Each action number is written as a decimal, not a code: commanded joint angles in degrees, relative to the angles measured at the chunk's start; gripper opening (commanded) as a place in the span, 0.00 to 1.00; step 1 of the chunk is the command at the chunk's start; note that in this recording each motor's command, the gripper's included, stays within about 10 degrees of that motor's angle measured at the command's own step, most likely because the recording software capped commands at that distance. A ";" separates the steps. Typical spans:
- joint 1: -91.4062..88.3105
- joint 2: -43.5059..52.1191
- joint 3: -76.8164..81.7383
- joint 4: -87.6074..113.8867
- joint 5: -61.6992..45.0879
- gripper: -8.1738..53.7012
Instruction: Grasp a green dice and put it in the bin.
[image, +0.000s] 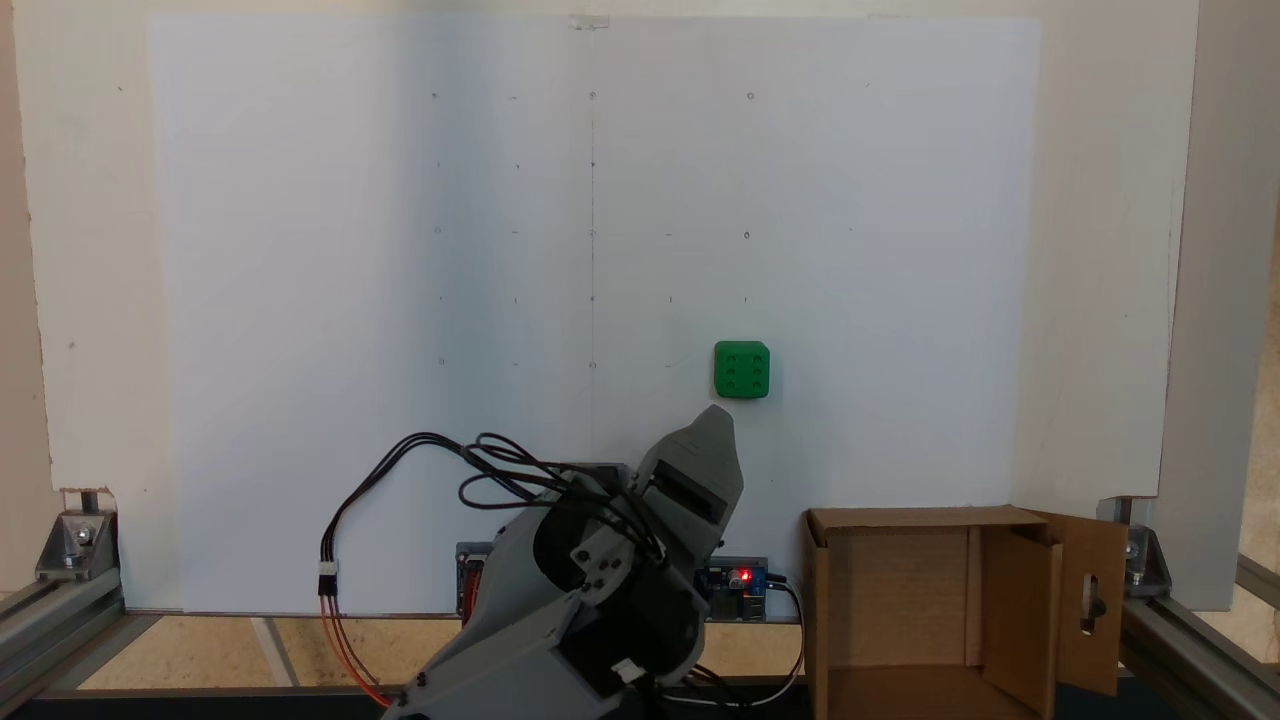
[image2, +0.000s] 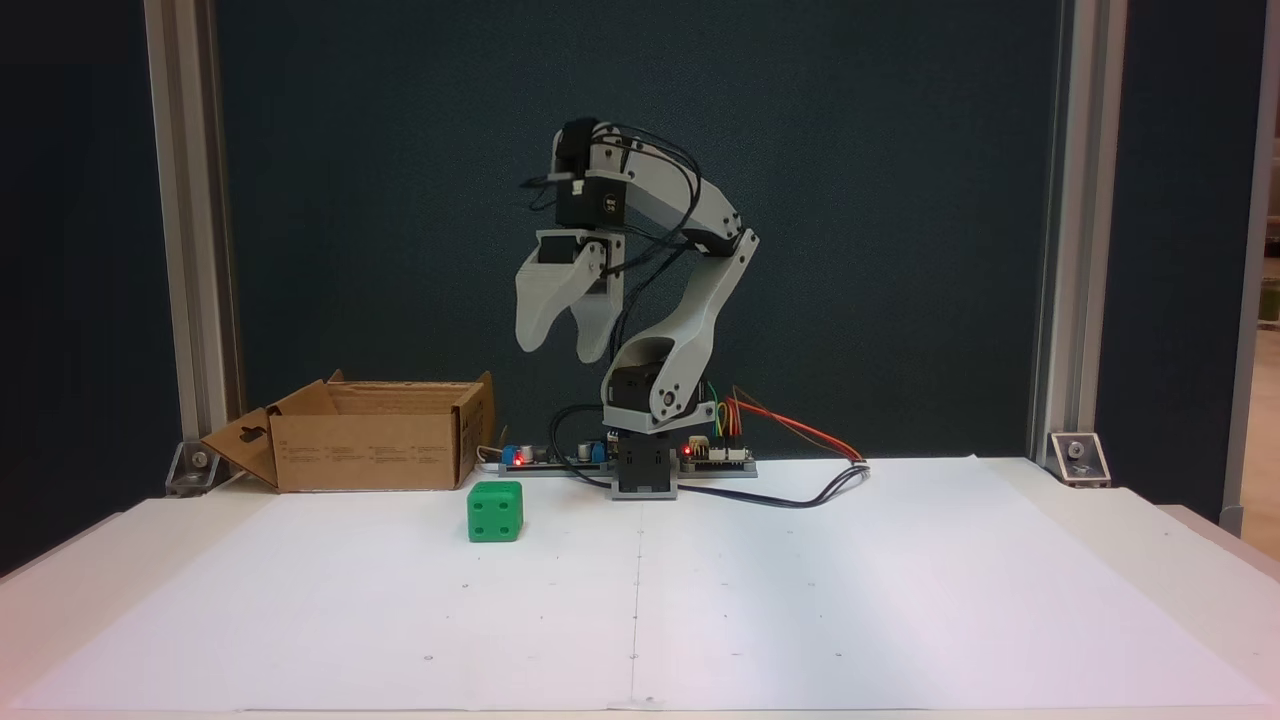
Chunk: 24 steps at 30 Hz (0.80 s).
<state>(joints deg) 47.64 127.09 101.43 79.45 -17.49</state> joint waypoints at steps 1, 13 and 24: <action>1.14 -1.93 -5.62 6.06 -7.29 0.88; 3.69 -15.38 -15.47 3.60 -18.81 0.88; 3.96 -23.38 -15.38 2.02 -30.32 0.89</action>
<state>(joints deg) 51.42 103.62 89.91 79.45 -41.66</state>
